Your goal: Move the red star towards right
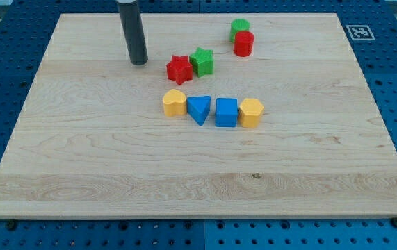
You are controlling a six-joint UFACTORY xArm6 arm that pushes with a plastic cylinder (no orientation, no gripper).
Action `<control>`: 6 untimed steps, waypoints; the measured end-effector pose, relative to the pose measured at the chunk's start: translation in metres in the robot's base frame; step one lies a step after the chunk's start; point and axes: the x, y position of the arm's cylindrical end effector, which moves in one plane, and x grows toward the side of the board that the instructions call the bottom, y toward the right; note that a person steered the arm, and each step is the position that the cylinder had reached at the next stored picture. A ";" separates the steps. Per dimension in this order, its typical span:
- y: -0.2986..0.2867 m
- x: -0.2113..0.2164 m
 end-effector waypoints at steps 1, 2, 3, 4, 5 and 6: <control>0.035 0.022; 0.099 0.025; 0.150 0.025; 0.156 0.029; 0.153 0.037; 0.115 0.034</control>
